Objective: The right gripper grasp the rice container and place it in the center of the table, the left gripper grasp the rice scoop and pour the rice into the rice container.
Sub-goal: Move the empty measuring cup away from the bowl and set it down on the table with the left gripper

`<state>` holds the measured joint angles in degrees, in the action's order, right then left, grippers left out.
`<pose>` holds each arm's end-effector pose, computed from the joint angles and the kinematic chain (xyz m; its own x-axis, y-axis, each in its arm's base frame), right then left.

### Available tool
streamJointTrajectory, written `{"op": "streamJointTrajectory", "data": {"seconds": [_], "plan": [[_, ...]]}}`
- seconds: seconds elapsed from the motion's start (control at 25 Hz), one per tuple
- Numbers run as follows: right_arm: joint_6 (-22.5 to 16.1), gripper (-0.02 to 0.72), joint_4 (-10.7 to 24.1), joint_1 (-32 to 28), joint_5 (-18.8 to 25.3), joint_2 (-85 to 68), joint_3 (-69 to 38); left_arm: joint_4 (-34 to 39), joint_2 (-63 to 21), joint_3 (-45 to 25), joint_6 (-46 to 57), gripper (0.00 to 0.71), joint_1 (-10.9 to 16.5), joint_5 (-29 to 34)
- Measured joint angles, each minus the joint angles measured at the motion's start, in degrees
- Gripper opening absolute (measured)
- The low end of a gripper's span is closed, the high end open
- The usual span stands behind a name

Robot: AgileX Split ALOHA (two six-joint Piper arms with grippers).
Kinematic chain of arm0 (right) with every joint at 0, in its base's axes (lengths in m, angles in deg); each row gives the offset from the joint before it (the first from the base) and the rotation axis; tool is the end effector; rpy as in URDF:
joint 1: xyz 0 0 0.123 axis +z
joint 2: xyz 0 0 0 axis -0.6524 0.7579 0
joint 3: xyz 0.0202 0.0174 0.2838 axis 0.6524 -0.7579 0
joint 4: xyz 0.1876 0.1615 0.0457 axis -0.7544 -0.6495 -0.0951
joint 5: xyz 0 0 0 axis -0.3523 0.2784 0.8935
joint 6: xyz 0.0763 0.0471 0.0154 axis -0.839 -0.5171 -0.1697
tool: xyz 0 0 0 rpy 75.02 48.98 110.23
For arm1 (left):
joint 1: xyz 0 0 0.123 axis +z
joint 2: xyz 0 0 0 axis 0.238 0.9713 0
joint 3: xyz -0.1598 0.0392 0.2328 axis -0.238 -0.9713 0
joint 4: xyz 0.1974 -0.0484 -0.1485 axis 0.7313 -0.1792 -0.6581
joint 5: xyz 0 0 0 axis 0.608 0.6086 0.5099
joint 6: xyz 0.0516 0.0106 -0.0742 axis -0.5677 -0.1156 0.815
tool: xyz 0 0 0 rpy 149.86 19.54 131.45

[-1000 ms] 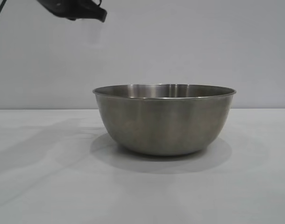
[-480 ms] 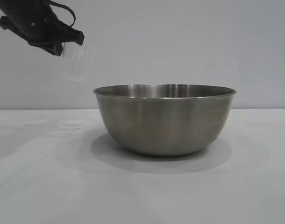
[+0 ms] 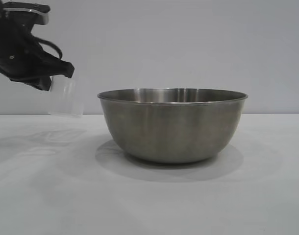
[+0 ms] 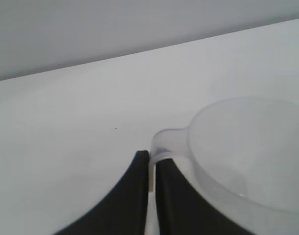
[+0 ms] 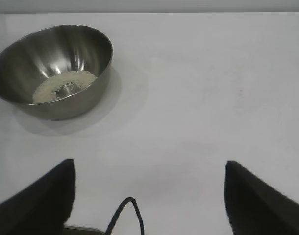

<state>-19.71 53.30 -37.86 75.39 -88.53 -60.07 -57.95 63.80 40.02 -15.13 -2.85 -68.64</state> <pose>-0.0112 0.0146 0.2686 -0.5133 -0.0407 -0.8573 -0.1993 0.9772 0.0729 0.3374 -0.0823 0.1268 -0.3121 0.0520 -0.9486 0.0921 0.9955 0.0243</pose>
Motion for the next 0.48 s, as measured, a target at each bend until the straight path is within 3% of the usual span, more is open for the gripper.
{"op": "streamJointTrajectory", "data": {"seconds": [0.16,0.48], "plan": [[0.0,0.568,-0.04,0.0,0.0,0.0,0.0,3.02,-0.09,-2.26,1.97,0.0,0.0,-4.58],[0.0,0.568,-0.04,0.0,0.0,0.0,0.0,5.6,2.18,-2.4,3.38,0.0,0.0,-5.98]]}}
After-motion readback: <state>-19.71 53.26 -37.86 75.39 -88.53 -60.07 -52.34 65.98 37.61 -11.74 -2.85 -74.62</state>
